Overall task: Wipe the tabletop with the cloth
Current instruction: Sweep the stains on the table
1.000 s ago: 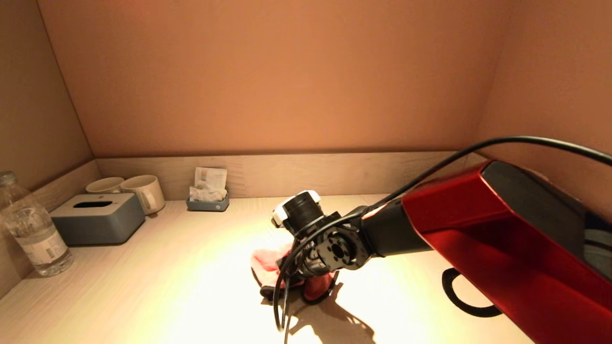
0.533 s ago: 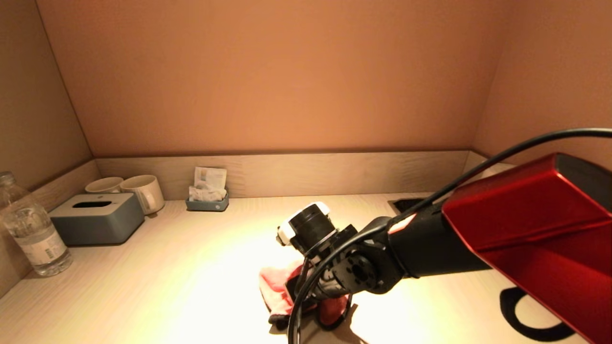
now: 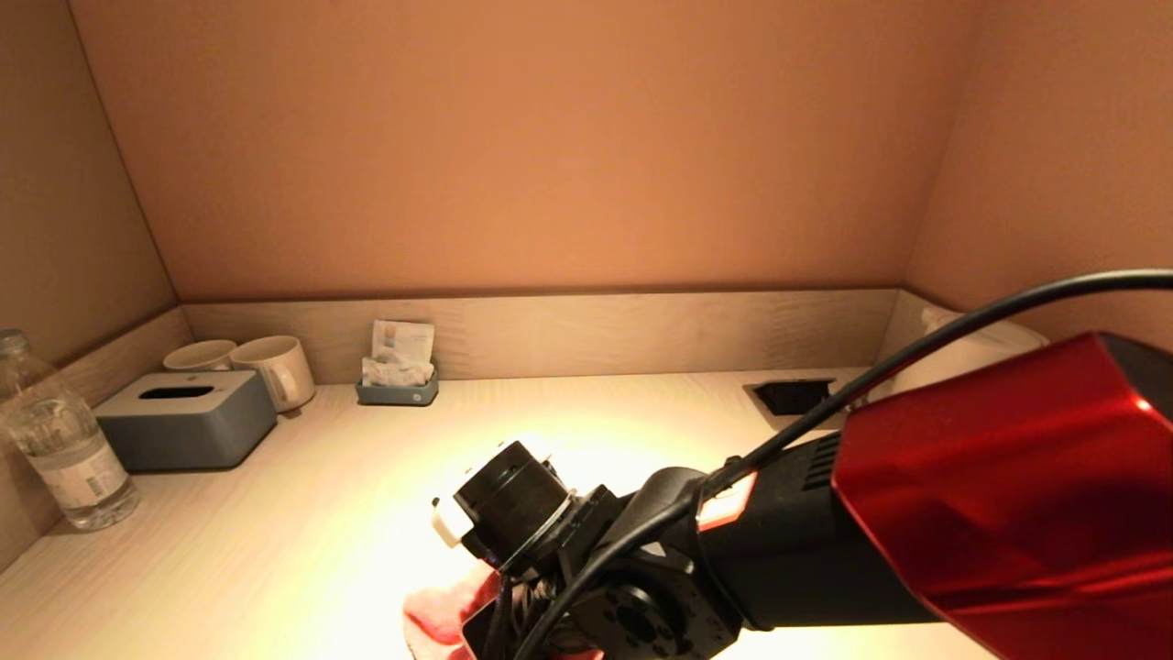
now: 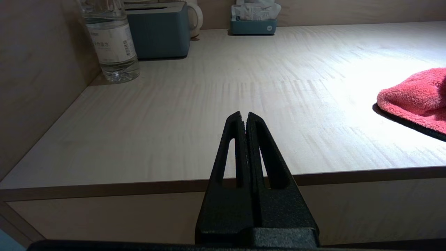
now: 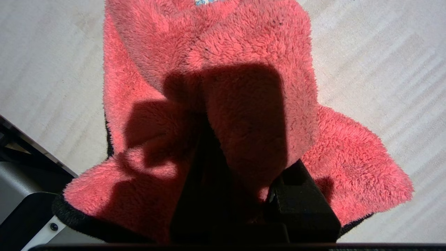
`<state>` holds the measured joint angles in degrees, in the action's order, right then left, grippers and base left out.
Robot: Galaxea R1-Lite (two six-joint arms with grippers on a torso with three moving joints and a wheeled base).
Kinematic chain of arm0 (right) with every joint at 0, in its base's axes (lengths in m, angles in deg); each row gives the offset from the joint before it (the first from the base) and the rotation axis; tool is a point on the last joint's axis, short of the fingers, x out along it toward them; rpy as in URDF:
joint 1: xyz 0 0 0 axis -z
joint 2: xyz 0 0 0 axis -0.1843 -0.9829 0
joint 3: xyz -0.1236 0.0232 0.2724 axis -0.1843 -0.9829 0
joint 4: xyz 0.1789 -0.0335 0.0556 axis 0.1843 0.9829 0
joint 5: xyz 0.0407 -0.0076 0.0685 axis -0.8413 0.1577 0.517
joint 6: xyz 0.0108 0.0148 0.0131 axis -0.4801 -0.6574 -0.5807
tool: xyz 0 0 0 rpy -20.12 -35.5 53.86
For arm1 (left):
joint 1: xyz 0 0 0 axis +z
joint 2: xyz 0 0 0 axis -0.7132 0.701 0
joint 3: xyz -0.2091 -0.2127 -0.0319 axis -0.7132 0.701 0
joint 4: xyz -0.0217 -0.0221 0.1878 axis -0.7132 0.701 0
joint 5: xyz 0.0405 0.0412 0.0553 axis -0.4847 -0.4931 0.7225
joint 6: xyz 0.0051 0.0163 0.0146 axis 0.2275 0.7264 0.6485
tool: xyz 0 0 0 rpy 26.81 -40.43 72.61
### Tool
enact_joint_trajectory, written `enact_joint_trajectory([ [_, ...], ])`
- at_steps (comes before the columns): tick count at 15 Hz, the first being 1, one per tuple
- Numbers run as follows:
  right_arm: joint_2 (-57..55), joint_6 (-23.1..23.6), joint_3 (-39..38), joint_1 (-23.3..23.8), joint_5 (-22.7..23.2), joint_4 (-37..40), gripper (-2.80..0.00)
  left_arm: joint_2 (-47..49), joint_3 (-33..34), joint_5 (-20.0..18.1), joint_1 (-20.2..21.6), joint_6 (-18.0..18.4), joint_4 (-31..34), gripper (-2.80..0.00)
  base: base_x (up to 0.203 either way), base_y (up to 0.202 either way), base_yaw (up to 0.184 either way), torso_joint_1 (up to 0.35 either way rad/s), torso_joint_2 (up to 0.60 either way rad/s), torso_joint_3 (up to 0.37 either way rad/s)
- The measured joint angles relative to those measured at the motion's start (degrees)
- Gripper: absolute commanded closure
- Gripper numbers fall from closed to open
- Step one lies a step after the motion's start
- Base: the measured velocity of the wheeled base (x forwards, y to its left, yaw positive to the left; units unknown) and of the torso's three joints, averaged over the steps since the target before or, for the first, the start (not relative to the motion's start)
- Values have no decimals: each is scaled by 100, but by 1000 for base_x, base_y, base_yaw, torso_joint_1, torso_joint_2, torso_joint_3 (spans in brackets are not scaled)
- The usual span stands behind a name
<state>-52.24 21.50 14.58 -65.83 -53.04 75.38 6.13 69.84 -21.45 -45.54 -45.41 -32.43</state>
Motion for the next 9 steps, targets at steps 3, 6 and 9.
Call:
enact_joint_trajectory([
  [3, -250, 78, 426, -96, -123, 61, 0, 0, 2, 1, -2, -4, -5, 0, 0, 0, 0, 0, 0, 0],
  [6, -456, 101, 801, -74, -366, 233, 0, 0, 2, 2, 5, 0, -6, 0, 0, 0, 0, 0, 0, 0],
  [9, -831, 90, 1525, 101, -496, 570, 0, 0, 2, 1, -2, -1, 0, 0, 0, 0, 0, 0, 0, 0],
])
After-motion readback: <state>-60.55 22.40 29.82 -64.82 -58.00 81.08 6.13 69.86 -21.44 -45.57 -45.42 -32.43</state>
